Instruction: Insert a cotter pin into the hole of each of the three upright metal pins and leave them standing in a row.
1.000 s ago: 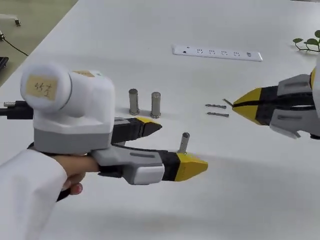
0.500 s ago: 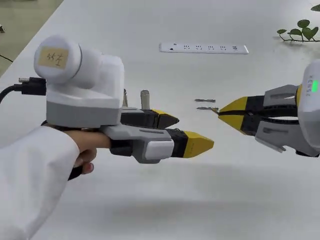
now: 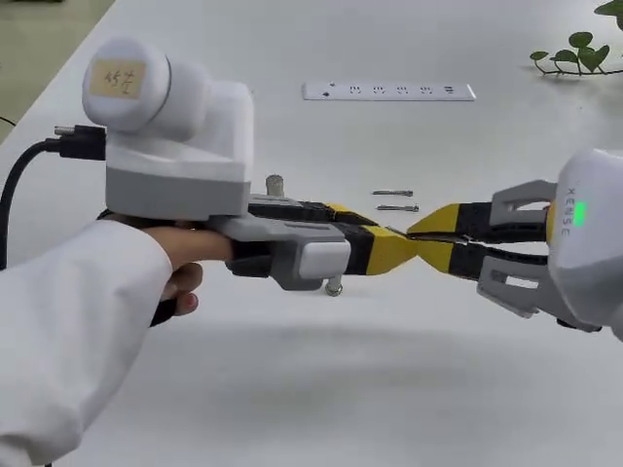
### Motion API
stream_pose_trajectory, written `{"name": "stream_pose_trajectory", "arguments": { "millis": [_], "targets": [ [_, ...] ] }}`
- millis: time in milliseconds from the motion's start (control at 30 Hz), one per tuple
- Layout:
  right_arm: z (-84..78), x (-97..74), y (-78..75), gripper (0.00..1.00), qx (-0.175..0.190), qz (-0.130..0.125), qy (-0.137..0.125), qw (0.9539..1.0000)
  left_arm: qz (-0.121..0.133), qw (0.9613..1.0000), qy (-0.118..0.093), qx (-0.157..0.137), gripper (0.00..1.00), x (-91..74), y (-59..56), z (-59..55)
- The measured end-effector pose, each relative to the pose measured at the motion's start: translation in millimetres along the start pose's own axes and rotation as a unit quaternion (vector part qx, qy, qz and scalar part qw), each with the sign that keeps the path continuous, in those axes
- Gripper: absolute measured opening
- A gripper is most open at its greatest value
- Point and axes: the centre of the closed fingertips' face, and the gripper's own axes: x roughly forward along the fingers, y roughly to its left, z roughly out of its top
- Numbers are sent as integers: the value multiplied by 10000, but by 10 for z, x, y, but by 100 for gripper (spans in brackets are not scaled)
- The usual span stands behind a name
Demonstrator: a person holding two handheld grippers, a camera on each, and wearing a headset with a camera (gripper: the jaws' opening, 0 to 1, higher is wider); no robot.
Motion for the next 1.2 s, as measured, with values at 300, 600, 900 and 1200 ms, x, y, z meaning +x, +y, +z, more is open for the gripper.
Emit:
{"name": "stream_pose_trajectory", "arguments": {
  "millis": [300, 600, 900, 1200],
  "targets": [
    [77, -14, 19, 0, -256, -10, -6, 9997, 20, 9999, 67, -94, 9, 7, 26, -17],
    [109, -33, 32, 0, -416, -50, 23, 9991, -10, 9999, 78, -143, 2, 23, 27, -21],
    [108, -32, 38, 0, -406, -64, 15, 9992, -75, 9998, 177, -69, 0, 18, 15, -39],
    [118, -20, 35, 0, -452, -56, 11, 9990, 37, 9996, 289, -23, 0, 5, 27, -39]
  ]
}}
